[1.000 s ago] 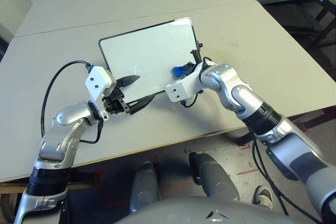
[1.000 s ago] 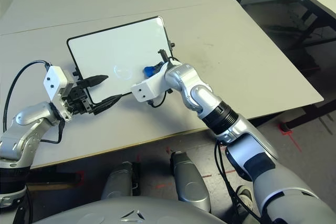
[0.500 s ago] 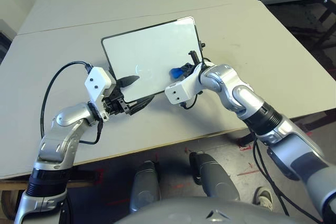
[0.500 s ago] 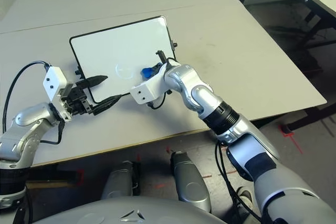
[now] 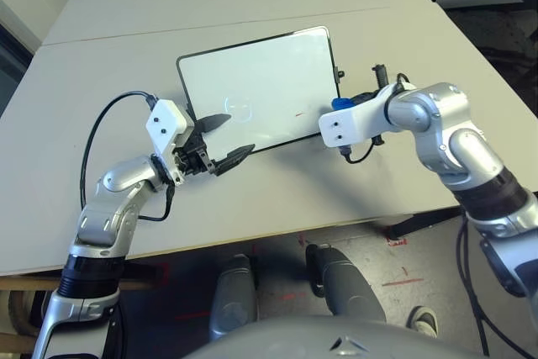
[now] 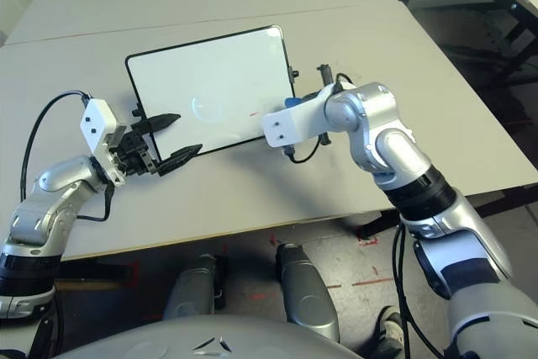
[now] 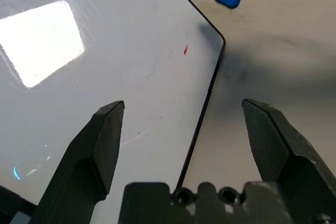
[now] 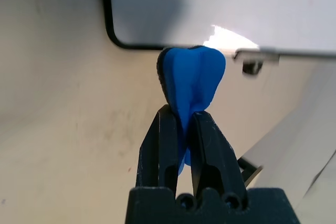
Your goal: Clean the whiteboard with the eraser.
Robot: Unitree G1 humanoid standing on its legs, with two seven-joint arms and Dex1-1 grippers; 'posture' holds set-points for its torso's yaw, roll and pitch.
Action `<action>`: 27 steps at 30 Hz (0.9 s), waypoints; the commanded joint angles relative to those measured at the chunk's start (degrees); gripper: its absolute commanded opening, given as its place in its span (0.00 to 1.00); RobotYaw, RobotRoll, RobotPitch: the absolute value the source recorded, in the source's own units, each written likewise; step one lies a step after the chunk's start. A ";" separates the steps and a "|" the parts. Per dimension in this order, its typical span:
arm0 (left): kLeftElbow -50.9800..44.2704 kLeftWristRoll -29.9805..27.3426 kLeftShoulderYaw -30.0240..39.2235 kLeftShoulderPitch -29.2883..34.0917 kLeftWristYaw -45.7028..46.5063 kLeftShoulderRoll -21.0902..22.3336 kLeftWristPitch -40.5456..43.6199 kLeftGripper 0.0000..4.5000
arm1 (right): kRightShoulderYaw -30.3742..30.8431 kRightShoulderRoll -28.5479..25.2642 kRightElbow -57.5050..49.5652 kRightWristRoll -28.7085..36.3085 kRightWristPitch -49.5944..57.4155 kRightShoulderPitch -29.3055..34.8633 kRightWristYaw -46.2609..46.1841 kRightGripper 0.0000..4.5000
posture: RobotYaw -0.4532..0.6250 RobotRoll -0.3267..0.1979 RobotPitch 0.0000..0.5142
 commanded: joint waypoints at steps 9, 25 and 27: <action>-0.37 0.26 1.20 0.46 0.21 0.34 -0.52 1.00 | -6.29 -0.19 25.86 10.20 17.51 -12.86 0.18 0.03 | 0.33 0.62 0.27; -4.26 -0.07 4.65 5.60 1.94 1.42 -0.04 1.00 | -8.85 9.83 67.03 27.56 29.57 -27.64 -14.21 0.03 | 0.41 0.62 0.27; -4.42 -0.04 5.05 5.90 2.10 1.48 -0.08 1.00 | -9.31 10.70 70.10 29.08 30.51 -28.32 -16.47 0.03 | 0.41 0.62 0.26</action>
